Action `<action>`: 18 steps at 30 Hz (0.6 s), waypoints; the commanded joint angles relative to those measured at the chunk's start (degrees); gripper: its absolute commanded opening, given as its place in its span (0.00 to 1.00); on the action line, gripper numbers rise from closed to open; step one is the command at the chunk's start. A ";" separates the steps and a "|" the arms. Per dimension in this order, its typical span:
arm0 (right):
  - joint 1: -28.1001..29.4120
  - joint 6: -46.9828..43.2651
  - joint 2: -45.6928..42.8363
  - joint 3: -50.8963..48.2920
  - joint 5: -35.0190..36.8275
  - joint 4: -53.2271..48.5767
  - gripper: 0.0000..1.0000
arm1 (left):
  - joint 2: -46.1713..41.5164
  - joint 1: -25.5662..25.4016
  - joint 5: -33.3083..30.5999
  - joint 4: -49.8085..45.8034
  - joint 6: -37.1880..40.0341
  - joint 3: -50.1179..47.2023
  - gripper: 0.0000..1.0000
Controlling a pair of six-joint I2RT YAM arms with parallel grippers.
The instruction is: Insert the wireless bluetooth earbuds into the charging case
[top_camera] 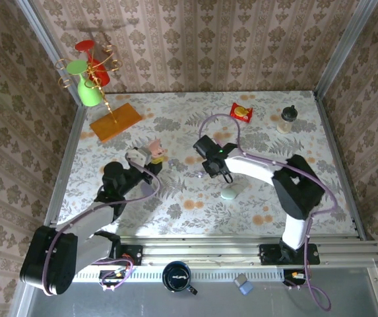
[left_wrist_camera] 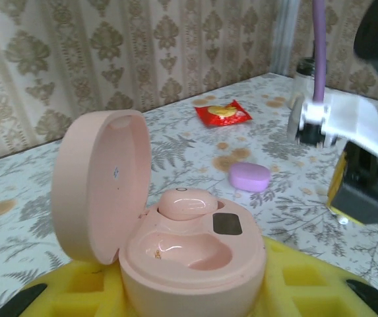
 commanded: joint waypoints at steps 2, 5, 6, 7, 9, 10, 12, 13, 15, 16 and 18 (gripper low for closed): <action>-3.10 7.39 -8.45 -5.11 -14.84 7.90 0.17 | 3.59 -2.75 -0.13 5.62 3.40 2.99 0.23; -6.79 11.32 -13.17 -8.94 -25.36 12.85 0.17 | 6.22 -4.24 1.60 7.67 5.02 4.00 0.23; -7.93 12.66 -14.52 -9.94 -28.75 14.47 0.17 | 7.13 -5.78 2.11 8.33 5.47 4.35 0.23; -9.02 13.82 -15.89 -10.94 -31.83 16.12 0.17 | 8.00 -6.46 3.07 8.97 5.79 4.67 0.23; -10.31 15.48 -18.09 -12.45 -35.71 18.81 0.17 | 9.44 -7.29 4.40 10.09 5.91 5.28 0.23; -10.72 16.22 -18.92 -12.79 -37.77 20.00 0.17 | 10.24 -7.86 4.94 10.53 5.99 5.72 0.23; -11.24 17.54 -20.51 -13.24 -41.12 21.92 0.17 | 11.54 -8.83 6.07 11.02 5.99 6.53 0.23; -11.32 18.26 -21.13 -13.22 -42.94 22.87 0.17 | 12.34 -9.37 6.67 11.65 6.03 6.83 0.23; -11.35 19.74 -22.08 -13.29 -45.81 24.99 0.17 | 13.63 -10.20 7.47 13.37 5.61 7.10 0.23; -11.29 20.72 -22.10 -13.32 -47.27 26.31 0.17 | 14.28 -10.49 7.97 14.44 5.22 7.32 0.23; -11.27 22.68 -22.10 -13.37 -49.96 29.48 0.17 | 15.42 -10.90 8.93 16.04 4.40 7.61 0.23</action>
